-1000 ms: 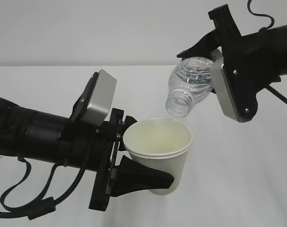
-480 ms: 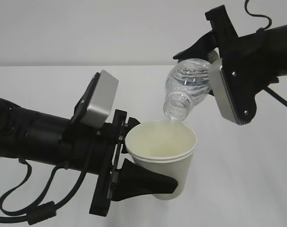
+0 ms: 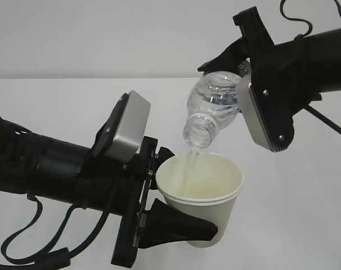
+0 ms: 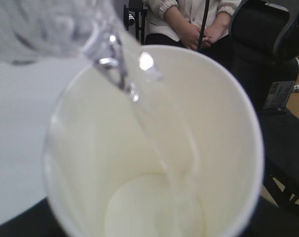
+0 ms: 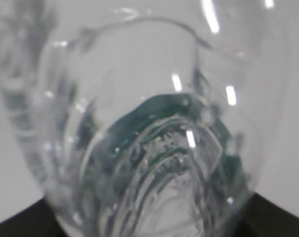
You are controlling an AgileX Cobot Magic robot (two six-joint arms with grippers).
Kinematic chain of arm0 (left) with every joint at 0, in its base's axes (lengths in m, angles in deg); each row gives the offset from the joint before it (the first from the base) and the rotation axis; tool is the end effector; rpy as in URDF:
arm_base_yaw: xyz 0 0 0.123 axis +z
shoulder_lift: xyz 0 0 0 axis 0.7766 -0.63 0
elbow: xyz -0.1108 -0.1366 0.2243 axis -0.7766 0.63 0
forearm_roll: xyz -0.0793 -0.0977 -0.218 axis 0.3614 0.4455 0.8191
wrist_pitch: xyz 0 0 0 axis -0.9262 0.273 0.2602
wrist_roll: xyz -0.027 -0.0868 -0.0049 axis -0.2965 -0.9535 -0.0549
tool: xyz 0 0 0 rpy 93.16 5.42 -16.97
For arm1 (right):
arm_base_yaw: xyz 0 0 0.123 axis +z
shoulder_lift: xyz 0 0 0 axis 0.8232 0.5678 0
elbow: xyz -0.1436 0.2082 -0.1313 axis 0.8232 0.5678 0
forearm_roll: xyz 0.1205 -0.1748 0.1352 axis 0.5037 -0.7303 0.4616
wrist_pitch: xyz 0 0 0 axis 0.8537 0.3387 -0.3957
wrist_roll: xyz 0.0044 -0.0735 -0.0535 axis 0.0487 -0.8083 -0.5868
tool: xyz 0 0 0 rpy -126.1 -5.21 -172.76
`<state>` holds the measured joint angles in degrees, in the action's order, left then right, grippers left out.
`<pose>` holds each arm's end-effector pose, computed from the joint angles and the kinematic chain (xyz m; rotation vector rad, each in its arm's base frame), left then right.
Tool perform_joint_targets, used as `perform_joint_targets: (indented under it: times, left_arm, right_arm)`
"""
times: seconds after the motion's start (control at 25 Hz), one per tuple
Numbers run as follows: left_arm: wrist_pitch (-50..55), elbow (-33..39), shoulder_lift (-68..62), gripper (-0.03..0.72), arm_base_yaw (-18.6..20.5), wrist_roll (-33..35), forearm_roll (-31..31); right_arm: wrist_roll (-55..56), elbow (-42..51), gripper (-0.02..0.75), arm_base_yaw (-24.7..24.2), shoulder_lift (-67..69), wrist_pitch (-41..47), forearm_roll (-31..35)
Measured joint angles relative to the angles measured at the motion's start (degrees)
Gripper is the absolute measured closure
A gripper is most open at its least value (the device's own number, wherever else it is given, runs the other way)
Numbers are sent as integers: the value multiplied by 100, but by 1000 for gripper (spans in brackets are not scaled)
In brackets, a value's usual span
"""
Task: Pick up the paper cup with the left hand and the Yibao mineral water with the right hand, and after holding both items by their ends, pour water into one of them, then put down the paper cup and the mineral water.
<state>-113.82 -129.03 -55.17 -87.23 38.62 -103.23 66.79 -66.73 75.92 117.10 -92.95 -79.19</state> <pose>0.1986 -0.2398 0.1891 1.4791 1.3826 -1.1609 0.2796 0.1411 0.2892 -1.9670 0.6979 -0.5372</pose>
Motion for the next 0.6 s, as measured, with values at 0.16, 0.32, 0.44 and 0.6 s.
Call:
perform_joint_targets:
  times: [0.16,0.32,0.44,0.6]
  left_arm:
    - [0,0,0,257,0,0,0]
    - [0,0,0,258,0,0,0]
    - [0,0,0,258,0,0,0]
    - [0,0,0,258,0,0,0]
  right_arm:
    - [0,0,309,0,0,0,0]
    - [0,0,310,0,0,0,0]
    - [0,0,310,0,0,0,0]
    - [0,0,310,0,0,0,0]
